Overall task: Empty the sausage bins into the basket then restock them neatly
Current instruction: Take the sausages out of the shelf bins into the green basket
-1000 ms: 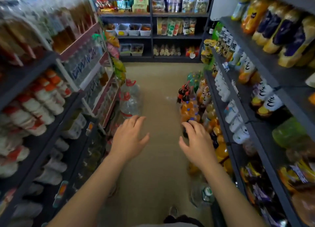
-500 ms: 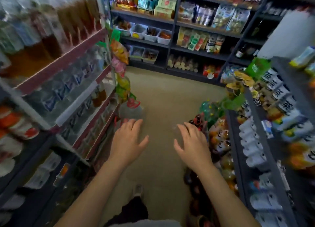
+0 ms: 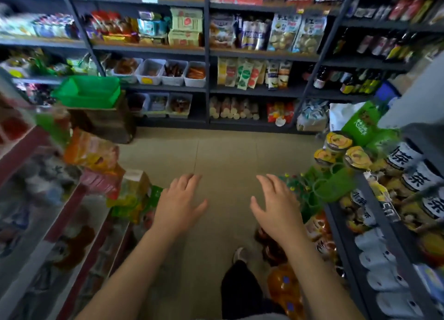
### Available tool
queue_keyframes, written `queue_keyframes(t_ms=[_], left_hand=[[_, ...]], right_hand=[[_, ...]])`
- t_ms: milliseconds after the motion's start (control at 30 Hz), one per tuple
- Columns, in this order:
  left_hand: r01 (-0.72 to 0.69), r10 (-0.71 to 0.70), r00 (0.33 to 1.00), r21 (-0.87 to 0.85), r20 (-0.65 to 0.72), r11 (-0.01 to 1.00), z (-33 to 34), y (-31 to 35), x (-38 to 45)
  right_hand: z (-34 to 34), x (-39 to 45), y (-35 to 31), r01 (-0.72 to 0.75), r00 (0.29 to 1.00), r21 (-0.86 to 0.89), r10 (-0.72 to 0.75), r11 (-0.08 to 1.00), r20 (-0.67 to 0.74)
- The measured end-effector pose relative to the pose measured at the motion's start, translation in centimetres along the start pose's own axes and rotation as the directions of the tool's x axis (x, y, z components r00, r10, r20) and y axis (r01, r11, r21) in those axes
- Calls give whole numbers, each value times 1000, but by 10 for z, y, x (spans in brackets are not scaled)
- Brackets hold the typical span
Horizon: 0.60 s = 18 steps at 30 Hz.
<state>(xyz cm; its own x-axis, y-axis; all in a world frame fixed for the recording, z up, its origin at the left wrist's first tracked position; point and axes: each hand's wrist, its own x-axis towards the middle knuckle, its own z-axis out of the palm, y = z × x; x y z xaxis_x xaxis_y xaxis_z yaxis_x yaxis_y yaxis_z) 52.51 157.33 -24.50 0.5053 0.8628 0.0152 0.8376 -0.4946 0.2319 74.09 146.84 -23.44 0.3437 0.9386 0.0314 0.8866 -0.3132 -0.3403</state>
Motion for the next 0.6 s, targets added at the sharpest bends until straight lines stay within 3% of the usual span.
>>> queue_keyframes(t_ms=[167,333,600], left_hand=[[49,-49,999,-3,1,999,-12,-6,161],[145,-147,987,-35,-72,989,-34,-34,291],[310,-321,937,-91,-141,946,-28,-159,480]], right_hand=[[-11,177,22,54,995,38,-57,998,87],[-14,340,4,146,980,78,-155,986,122],[36,576,-55,297,943,9,-295,955,152]])
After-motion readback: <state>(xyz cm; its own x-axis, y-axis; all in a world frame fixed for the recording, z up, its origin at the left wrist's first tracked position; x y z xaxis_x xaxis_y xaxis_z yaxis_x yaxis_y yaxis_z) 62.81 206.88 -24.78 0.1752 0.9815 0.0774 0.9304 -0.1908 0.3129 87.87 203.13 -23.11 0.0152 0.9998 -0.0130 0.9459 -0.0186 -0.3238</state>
